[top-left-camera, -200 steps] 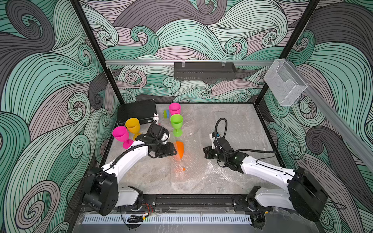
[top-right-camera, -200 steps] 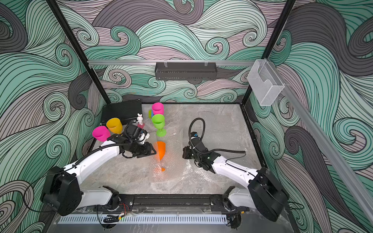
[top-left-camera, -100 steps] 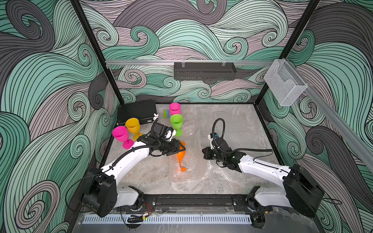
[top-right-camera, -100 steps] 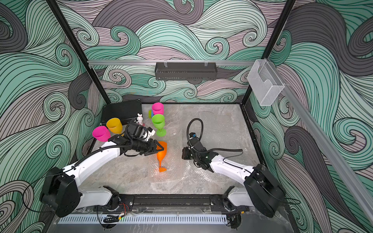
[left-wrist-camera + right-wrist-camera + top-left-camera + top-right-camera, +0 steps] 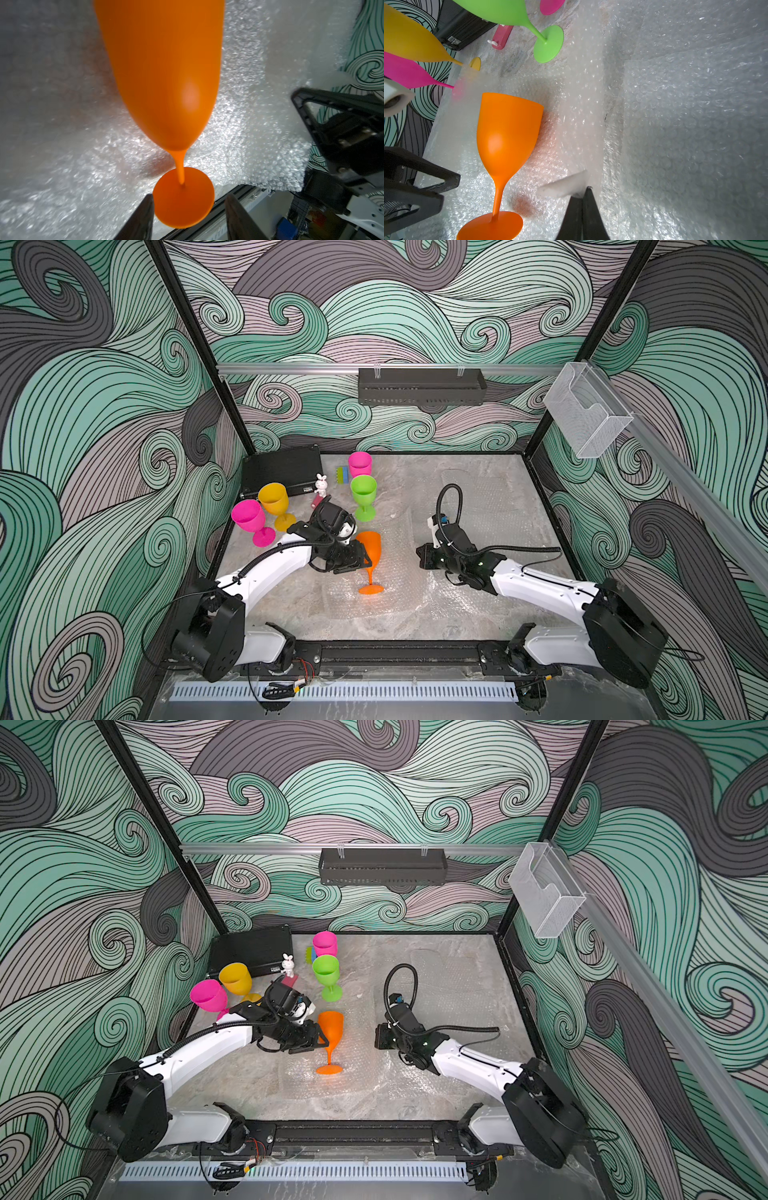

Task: Unpack wine glasses from bubble wrap
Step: Unwrap the bubble wrap at the center of the board.

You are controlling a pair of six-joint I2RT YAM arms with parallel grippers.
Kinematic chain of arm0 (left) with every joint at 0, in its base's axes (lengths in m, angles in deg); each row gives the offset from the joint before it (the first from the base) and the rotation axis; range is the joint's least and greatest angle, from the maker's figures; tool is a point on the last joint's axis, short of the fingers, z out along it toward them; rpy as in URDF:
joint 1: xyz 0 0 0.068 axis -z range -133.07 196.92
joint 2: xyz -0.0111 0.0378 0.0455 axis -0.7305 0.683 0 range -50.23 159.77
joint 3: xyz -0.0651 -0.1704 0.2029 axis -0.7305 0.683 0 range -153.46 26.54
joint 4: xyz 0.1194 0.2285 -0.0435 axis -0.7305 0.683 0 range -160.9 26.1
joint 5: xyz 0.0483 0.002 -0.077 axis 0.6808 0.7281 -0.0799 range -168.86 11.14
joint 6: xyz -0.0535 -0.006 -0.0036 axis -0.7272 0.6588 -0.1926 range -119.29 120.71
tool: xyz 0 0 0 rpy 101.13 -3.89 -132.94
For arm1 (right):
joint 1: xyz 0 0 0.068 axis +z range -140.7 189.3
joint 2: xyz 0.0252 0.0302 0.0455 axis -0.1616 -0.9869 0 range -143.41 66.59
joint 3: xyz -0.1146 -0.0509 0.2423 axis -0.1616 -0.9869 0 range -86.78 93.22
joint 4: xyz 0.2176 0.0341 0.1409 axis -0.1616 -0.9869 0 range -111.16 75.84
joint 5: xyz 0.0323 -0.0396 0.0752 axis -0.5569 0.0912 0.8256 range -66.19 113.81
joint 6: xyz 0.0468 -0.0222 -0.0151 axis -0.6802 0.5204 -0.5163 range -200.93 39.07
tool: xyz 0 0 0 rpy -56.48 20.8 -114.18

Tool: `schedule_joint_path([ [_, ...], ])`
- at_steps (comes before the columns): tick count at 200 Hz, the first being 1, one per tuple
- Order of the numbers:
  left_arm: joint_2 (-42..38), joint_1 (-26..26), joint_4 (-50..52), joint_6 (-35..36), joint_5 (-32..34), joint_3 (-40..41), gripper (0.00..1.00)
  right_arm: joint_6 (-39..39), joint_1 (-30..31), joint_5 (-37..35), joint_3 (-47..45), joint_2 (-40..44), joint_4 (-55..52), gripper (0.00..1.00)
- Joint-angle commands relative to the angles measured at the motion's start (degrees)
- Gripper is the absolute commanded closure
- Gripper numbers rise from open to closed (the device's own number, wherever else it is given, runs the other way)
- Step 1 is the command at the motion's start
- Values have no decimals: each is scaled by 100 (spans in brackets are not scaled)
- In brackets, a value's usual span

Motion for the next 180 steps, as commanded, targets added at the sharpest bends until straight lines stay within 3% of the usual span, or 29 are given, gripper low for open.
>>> schedule_joint_path([
  [1,-157,-133,424,175,460,-34,46,100,17,-113,116,145,-166,91],
  [21,-73,-145,315,146,247,-51,45,129,6,-207,75,243,-317,83],
  [41,129,-146,-68,-19,-348,28,44,153,-23,-273,14,355,-486,65],
  [62,301,-127,-524,-233,-773,166,44,175,-86,-306,-31,538,-741,57],
  [140,936,20,-903,-333,-917,212,46,542,-545,-652,1,1532,-1879,53],
  [180,1293,119,-1140,-357,-970,159,49,669,-732,-526,100,1616,-2002,53],
])
